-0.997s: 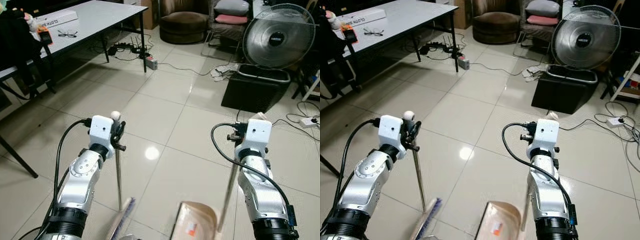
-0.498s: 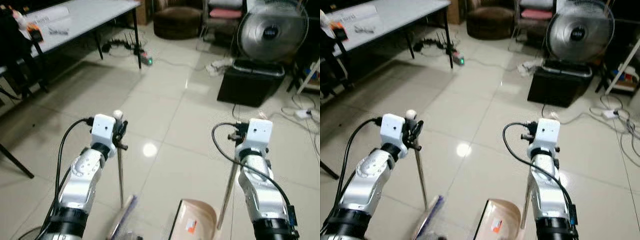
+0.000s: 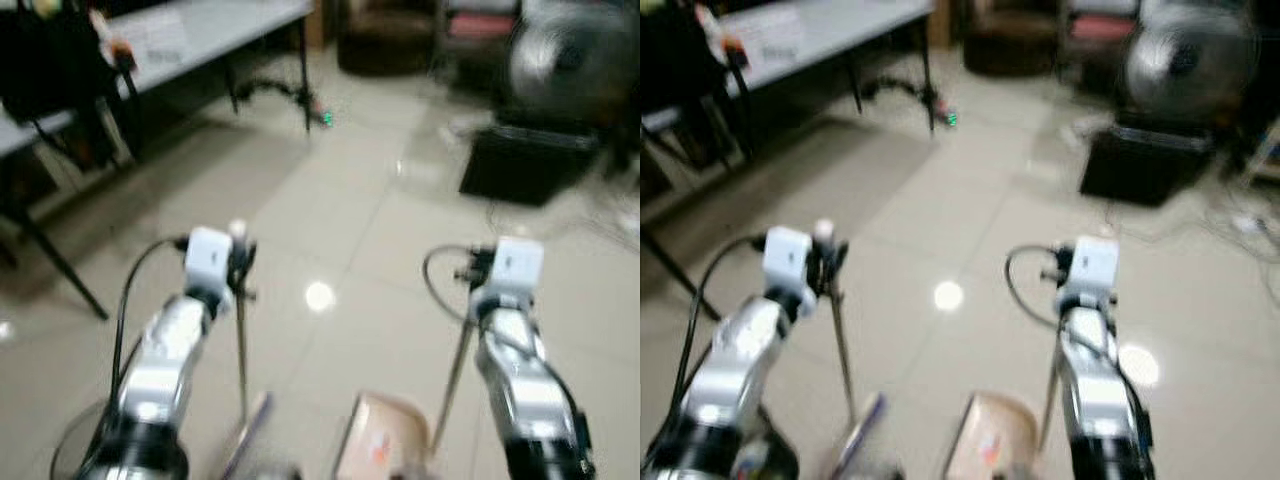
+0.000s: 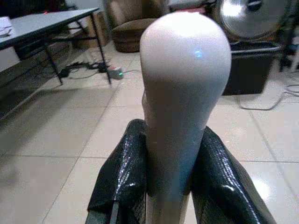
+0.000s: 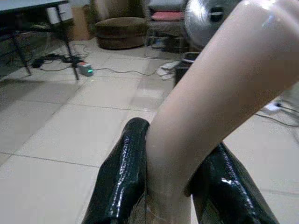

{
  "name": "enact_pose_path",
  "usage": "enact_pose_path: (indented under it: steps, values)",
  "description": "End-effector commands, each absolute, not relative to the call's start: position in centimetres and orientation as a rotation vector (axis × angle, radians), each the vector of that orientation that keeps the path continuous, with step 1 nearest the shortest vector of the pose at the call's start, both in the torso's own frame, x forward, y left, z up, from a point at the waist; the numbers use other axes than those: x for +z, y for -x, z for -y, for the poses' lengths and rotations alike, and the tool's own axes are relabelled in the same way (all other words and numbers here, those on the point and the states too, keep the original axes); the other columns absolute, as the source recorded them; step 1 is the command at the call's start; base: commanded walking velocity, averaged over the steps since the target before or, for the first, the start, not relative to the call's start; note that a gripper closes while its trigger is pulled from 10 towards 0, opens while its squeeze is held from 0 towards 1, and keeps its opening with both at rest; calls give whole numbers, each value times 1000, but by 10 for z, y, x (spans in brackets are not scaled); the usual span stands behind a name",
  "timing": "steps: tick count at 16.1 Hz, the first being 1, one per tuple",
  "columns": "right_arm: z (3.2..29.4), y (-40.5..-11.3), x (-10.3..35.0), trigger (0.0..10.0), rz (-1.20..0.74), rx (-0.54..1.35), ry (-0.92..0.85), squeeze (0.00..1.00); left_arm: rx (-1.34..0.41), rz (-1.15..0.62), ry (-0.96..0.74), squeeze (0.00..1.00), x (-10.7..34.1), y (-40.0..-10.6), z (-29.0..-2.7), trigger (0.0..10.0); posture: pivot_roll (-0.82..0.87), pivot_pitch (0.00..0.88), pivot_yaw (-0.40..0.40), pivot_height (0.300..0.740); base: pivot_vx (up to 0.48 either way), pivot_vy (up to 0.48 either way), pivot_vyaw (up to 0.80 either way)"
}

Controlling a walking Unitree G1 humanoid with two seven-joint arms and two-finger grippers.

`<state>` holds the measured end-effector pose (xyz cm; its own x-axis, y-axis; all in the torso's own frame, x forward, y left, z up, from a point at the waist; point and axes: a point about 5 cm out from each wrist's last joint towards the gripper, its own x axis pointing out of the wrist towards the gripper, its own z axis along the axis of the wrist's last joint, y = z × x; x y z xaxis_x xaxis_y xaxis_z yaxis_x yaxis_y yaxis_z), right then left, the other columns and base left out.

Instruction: Sweep floor

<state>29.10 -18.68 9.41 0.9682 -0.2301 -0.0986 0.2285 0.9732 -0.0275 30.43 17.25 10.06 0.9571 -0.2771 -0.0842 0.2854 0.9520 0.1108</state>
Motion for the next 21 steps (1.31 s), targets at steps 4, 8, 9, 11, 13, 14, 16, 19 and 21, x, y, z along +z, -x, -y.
enact_pose_path:
  steps: [4, 8, 9, 11, 13, 14, 16, 19, 21]
  values:
    - [189, -291, 97, 10000, -95, -237, 14, 0, -296, -51, -127, 0, 106, -306, -172, 10000, -51, 0, 32, 740, -353, 0, -116]
    - [189, -291, 97, 10000, -94, -237, 11, 0, -301, -49, -127, 0, 106, -306, -171, 10000, -52, 0, 33, 740, -350, 0, -503]
    - [188, -291, 97, 10000, -91, -235, 13, 0, -299, -44, -126, 0, 106, -306, -171, 10000, -52, 0, 33, 740, -315, 0, -406]
    - [189, -293, 101, 10000, -63, -222, 45, 0, -273, -39, -116, 0, 107, -308, -172, 10000, -53, 0, 33, 740, 0, 0, 0]
    - [189, -295, 106, 10000, -36, -206, 72, 0, -256, -29, -109, 0, 108, -309, -173, 10000, -53, 0, 34, 740, 0, 0, 0]
    - [189, -296, 109, 10000, -21, -190, 94, 0, -255, -22, -124, 0, 109, -309, -173, 10000, -53, 0, 34, 740, 0, 0, 0]
    - [189, -297, 112, 10000, -6, -179, 117, 0, -242, -17, -131, 0, 109, -310, -174, 10000, -55, 0, 32, 740, 0, -476, 0]
    - [190, -299, 114, 10000, 1, -172, 129, 0, -240, -19, -132, 0, 109, -310, -173, 10000, -55, 0, 29, 740, 0, -480, 0]
    - [192, -300, 114, 10000, 3, -172, 135, 0, -244, -13, -135, 0, 109, -310, -172, 10000, -55, 0, 29, 740, 0, -229, 0]
